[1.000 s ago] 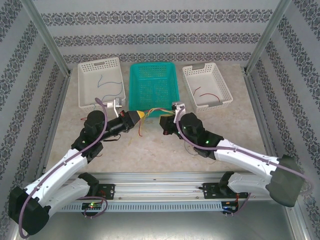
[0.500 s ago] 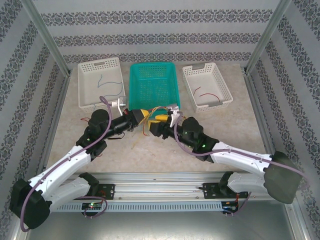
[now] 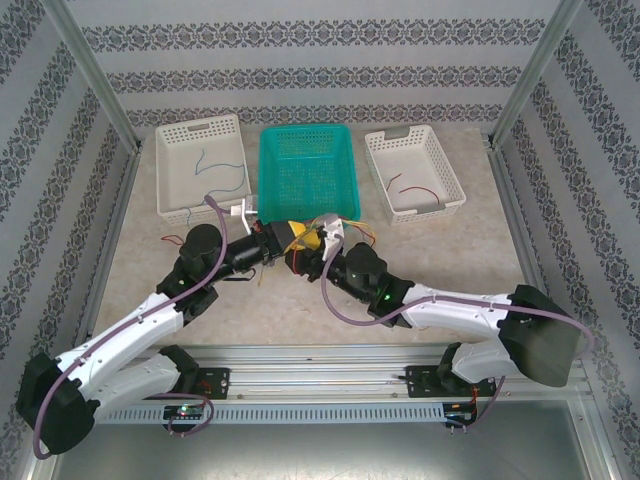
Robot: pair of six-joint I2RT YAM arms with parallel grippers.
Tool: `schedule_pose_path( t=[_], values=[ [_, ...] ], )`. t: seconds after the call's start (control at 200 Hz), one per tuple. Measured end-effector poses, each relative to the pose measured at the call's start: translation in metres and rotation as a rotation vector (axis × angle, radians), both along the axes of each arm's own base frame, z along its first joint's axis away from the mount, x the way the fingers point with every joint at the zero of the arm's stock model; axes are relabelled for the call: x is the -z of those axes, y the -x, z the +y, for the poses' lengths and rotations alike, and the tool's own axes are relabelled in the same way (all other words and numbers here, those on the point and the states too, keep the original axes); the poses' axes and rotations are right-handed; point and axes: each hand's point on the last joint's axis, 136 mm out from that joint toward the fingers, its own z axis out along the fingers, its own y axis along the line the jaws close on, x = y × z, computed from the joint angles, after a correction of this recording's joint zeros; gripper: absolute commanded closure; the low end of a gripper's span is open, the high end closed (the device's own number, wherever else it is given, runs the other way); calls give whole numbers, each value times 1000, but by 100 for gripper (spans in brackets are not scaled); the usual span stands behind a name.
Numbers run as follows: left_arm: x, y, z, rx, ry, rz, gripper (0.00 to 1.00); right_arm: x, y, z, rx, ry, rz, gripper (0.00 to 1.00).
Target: Untangle the cables
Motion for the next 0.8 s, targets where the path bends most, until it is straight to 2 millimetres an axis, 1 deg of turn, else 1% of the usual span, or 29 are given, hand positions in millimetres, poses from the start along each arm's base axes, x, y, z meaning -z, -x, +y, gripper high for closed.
schedule_pose_path(
  t=[0.115,0.135,0.23,0.27,0.31,0.41,0.54,0.615,0.709,0.799],
  values=[
    [-3,4,-5,13,12,-4,100,0,-5,-1,44,6,-20,48],
    [-3,5,-5,14,13,-5,100,0,-6,-2,51,8,-23,50],
    [-5,6,-6,14,16,-9,100,-3,-10,-5,83,10,-42,69],
    [-5,6,-6,13,17,-9,100,-5,-10,-5,91,4,-45,80],
    [-5,6,-6,13,18,-10,100,-8,-12,-5,100,1,-54,88],
    [-8,7,-3,4,18,-19,100,-12,-14,-6,115,-4,-61,100],
    [-12,13,7,-29,-27,-40,100,-10,-10,-8,114,12,-58,100],
    [-21,16,16,-58,-73,-61,100,-7,-5,-15,115,23,-51,100],
    [-35,20,31,-108,-155,-97,100,-1,-1,-31,124,27,-33,100],
    [-47,24,47,-158,-259,-131,100,13,-1,-55,155,31,7,100]
  ],
)
